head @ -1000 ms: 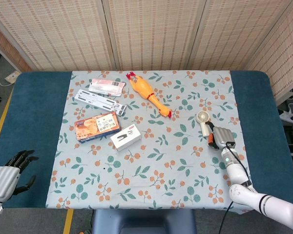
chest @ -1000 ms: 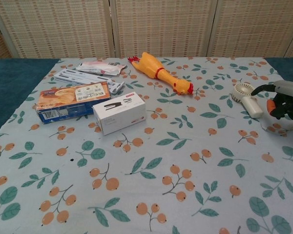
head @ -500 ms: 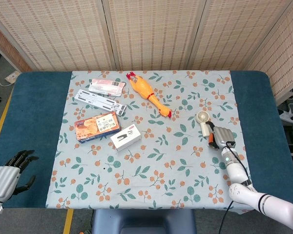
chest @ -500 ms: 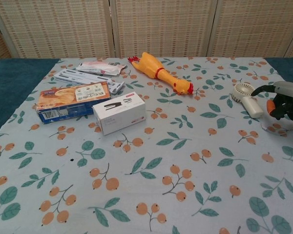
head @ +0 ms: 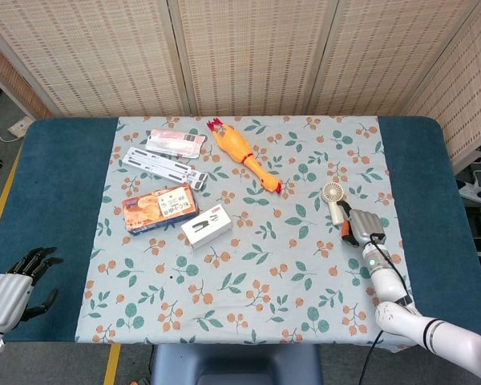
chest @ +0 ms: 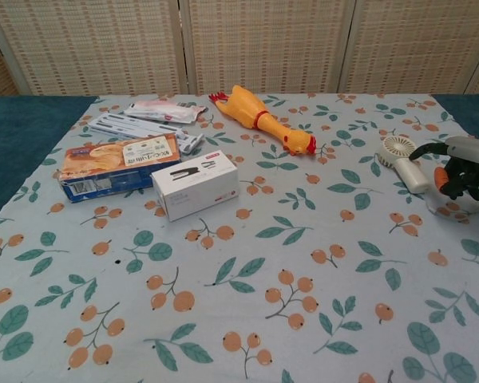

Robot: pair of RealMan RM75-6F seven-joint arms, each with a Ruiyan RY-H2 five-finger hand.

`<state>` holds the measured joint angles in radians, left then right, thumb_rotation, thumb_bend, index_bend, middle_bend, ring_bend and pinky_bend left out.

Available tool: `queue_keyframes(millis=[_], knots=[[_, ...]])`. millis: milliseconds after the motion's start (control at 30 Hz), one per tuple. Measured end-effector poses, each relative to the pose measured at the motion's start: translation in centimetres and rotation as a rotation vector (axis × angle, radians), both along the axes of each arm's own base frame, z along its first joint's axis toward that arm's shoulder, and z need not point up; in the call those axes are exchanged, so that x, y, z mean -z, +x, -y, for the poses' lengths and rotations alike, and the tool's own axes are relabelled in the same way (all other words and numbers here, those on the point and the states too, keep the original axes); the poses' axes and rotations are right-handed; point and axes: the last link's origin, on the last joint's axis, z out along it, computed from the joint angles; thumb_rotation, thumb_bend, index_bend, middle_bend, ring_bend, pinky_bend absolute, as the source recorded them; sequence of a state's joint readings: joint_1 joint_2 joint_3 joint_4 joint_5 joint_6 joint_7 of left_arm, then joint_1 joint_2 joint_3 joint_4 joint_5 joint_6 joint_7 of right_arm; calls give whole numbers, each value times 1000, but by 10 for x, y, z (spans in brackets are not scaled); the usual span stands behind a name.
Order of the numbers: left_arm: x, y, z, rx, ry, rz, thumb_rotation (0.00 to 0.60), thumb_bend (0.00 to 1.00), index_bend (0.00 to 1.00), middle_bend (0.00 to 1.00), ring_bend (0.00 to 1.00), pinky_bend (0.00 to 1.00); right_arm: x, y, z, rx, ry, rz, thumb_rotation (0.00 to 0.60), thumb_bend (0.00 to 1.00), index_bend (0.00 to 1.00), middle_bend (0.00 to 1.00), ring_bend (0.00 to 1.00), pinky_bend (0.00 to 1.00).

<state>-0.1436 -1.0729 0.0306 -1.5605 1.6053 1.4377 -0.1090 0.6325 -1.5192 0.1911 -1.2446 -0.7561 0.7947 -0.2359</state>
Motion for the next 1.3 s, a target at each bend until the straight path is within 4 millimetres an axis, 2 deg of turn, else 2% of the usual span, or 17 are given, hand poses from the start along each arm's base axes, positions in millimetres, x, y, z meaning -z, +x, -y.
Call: queue_keyframes(millis=[467, 1300], knots=[[0, 0, 0, -2, 0, 2, 600, 385, 253, 124, 99, 302, 2, 4, 0, -11, 9, -1, 600, 826, 125, 829, 551, 683], [-1, 0, 0, 0, 2, 2, 600, 384, 261, 125, 99, 303, 11, -7, -1, 6, 36, -33, 600, 826, 126, 829, 551, 683]])
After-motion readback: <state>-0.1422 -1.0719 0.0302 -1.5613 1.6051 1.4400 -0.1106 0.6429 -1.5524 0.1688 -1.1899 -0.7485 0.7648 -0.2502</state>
